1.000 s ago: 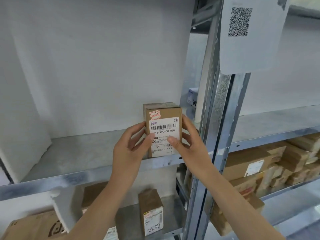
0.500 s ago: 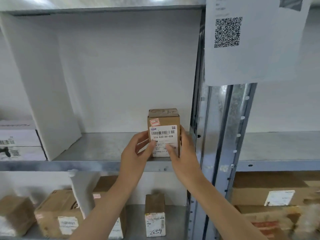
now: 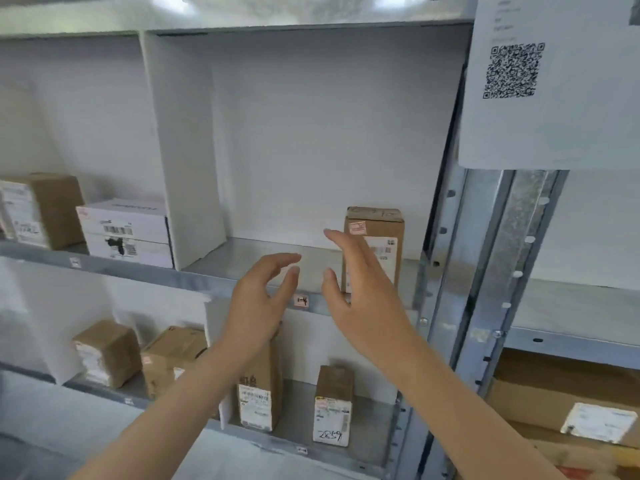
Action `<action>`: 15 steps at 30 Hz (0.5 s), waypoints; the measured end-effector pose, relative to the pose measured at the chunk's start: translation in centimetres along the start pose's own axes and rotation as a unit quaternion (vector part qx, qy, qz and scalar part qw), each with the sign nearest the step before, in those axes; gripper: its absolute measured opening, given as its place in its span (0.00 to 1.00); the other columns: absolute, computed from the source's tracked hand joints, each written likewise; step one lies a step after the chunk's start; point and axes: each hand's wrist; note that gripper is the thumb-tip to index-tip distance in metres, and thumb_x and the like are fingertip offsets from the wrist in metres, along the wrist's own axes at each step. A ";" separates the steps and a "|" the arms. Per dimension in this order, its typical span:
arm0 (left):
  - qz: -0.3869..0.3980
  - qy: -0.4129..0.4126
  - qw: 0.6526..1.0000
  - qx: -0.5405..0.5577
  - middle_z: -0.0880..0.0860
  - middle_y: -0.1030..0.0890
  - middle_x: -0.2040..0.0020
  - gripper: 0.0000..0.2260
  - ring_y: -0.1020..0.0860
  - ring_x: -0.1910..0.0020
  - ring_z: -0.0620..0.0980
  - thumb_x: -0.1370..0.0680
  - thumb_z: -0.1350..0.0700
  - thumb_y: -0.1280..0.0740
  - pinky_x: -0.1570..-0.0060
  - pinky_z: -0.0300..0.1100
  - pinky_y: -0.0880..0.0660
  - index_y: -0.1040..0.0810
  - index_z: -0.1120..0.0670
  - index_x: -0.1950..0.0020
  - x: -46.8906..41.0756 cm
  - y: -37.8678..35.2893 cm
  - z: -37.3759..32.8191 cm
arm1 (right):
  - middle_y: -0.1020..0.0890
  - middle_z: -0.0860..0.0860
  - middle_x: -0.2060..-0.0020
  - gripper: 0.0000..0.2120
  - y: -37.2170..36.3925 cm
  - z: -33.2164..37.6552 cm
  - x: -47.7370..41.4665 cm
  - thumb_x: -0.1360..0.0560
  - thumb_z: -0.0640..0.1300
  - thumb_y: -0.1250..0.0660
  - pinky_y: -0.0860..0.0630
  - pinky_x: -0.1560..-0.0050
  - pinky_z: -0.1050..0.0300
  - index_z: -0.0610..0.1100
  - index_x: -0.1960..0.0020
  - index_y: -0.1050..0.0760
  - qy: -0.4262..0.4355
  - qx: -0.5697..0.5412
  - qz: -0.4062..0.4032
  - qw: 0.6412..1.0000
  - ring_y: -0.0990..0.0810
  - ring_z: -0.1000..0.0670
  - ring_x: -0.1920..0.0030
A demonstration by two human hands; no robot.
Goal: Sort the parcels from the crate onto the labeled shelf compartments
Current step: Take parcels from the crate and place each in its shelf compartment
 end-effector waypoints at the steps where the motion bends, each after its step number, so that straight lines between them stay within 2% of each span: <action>1: 0.008 -0.006 0.999 -0.046 0.42 0.20 0.39 0.09 0.24 0.43 0.33 0.19 0.54 0.35 0.43 0.21 0.34 0.18 0.51 0.41 0.3 1.7 0.7 | 0.35 0.59 0.30 0.22 -1.5 0.3 -0.6 0.17 0.46 0.42 0.33 0.34 0.62 0.52 0.25 0.40 0.009 0.002 0.036 0.999 0.34 0.60 0.31; 4: 0.014 0.010 0.988 -0.153 0.42 0.22 0.39 0.08 0.25 0.42 0.36 0.20 0.57 0.34 0.46 0.17 0.39 0.17 0.53 0.43 1.5 7.9 2.8 | 0.33 0.55 0.32 0.20 -7.1 2.0 -2.5 0.17 0.48 0.41 0.29 0.33 0.53 0.49 0.26 0.38 0.040 0.009 0.140 0.989 0.32 0.54 0.33; 7: 0.000 0.045 0.970 -0.239 0.45 0.24 0.34 0.10 0.26 0.35 0.43 0.20 0.55 0.34 0.39 0.27 0.38 0.19 0.52 0.39 3.2 14.8 5.5 | 0.31 0.52 0.32 0.20 -13.6 5.7 -4.4 0.17 0.49 0.41 0.31 0.32 0.51 0.48 0.27 0.37 0.091 -0.010 0.216 0.972 0.31 0.51 0.32; 10: -0.008 0.105 0.946 -0.306 0.46 0.27 0.30 0.14 0.30 0.30 0.45 0.19 0.52 0.35 0.33 0.35 0.38 0.23 0.52 0.34 5.6 22.2 8.3 | 0.32 0.57 0.29 0.19 -20.1 10.9 -5.5 0.17 0.50 0.41 0.31 0.34 0.56 0.52 0.26 0.37 0.133 -0.029 0.266 0.954 0.31 0.54 0.32; 12: -0.017 0.150 0.930 -0.336 0.46 0.26 0.31 0.17 0.27 0.34 0.46 0.19 0.48 0.36 0.36 0.36 0.34 0.27 0.51 0.31 7.6 27.2 10.0 | 0.32 0.58 0.30 0.19 -24.6 14.7 -5.9 0.17 0.51 0.42 0.30 0.37 0.57 0.52 0.27 0.36 0.160 -0.034 0.289 0.943 0.30 0.54 0.33; 15: -0.040 0.212 0.902 -0.374 0.45 0.26 0.33 0.19 0.26 0.36 0.47 0.19 0.45 0.38 0.37 0.43 0.29 0.29 0.51 0.30 10.9 34.7 12.6 | 0.32 0.55 0.31 0.20 -31.5 21.1 -5.9 0.18 0.51 0.42 0.29 0.36 0.51 0.49 0.26 0.36 0.207 -0.039 0.332 0.920 0.29 0.50 0.34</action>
Point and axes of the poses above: each hand's wrist, its own x-axis away from the middle knuckle, its own y-axis out of the back of the hand, z = x × y
